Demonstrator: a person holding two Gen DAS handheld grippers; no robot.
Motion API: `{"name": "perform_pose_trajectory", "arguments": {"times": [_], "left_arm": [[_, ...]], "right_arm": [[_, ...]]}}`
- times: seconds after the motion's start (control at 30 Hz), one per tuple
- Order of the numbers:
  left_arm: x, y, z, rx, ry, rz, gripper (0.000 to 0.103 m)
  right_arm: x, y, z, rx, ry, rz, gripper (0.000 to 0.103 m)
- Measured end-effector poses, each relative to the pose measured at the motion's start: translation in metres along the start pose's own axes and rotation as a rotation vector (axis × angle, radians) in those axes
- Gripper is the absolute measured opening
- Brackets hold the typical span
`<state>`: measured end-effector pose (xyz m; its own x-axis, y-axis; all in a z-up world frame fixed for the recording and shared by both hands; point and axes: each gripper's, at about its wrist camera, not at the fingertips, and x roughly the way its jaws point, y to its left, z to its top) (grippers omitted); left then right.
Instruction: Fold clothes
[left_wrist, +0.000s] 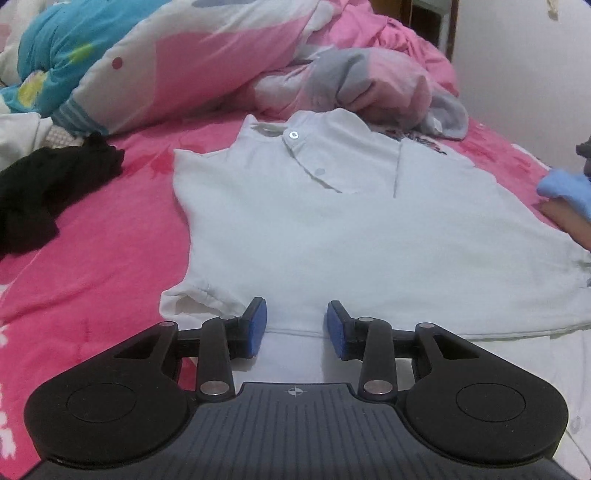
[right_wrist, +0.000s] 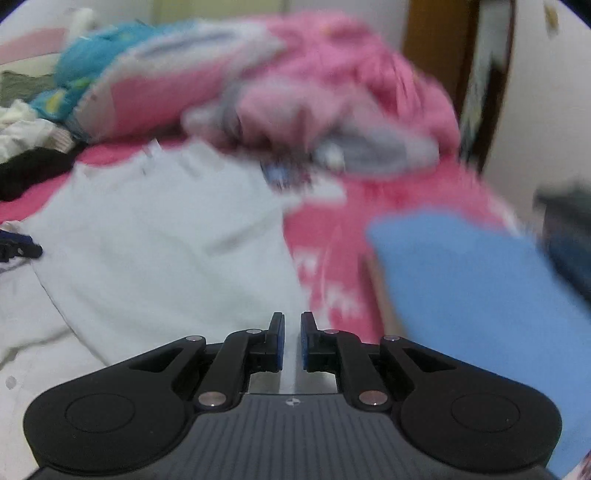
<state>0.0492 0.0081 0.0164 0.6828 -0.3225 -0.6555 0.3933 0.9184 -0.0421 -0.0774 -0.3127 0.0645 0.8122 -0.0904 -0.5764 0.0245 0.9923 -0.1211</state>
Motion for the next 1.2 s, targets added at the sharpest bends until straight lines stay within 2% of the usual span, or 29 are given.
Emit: {"name": "perform_pose_trajectory", "arguments": {"times": [0.13, 0.2, 0.3, 0.37, 0.5, 0.57, 0.7, 0.93, 1.0, 1.1, 1.13, 1.2], "left_arm": [[-0.003, 0.000, -0.002, -0.002, 0.005, 0.016, 0.037], [-0.007, 0.005, -0.005, -0.015, 0.006, 0.016, 0.038], [-0.016, 0.014, -0.009, -0.040, 0.009, 0.015, 0.040], [-0.022, 0.023, -0.009, -0.055, 0.010, 0.016, 0.041], [-0.032, 0.034, 0.004, -0.073, -0.017, 0.024, 0.046], [-0.034, 0.037, 0.014, -0.080, -0.045, 0.030, 0.053], [-0.021, 0.043, 0.043, -0.110, -0.084, 0.009, 0.056], [0.047, 0.069, 0.116, -0.209, -0.123, -0.040, 0.057], [0.076, 0.083, 0.141, -0.250, -0.108, -0.087, 0.059], [0.121, 0.104, 0.178, -0.314, -0.075, -0.165, 0.060], [0.135, 0.108, 0.185, -0.334, -0.069, -0.179, 0.060], [0.163, 0.116, 0.199, -0.367, -0.044, -0.217, 0.060]], "right_arm": [[0.007, 0.013, 0.004, 0.006, -0.013, 0.162, 0.010], [0.019, 0.009, -0.006, 0.034, 0.038, 0.159, 0.012], [0.030, -0.016, -0.022, 0.160, 0.111, 0.114, 0.012], [0.020, -0.030, -0.021, 0.235, 0.085, 0.136, 0.012], [0.004, -0.035, 0.000, 0.243, 0.000, 0.150, 0.013], [0.005, -0.032, 0.015, 0.238, -0.032, 0.190, 0.014], [0.018, -0.018, 0.044, 0.233, -0.066, 0.286, 0.020], [0.096, 0.010, 0.119, 0.207, -0.082, 0.426, 0.022], [0.128, 0.012, 0.143, 0.225, -0.081, 0.472, 0.022], [0.191, 0.018, 0.180, 0.237, -0.041, 0.552, 0.035], [0.212, 0.020, 0.191, 0.232, -0.022, 0.563, 0.046], [0.254, 0.027, 0.209, 0.223, 0.012, 0.561, 0.048]]}}
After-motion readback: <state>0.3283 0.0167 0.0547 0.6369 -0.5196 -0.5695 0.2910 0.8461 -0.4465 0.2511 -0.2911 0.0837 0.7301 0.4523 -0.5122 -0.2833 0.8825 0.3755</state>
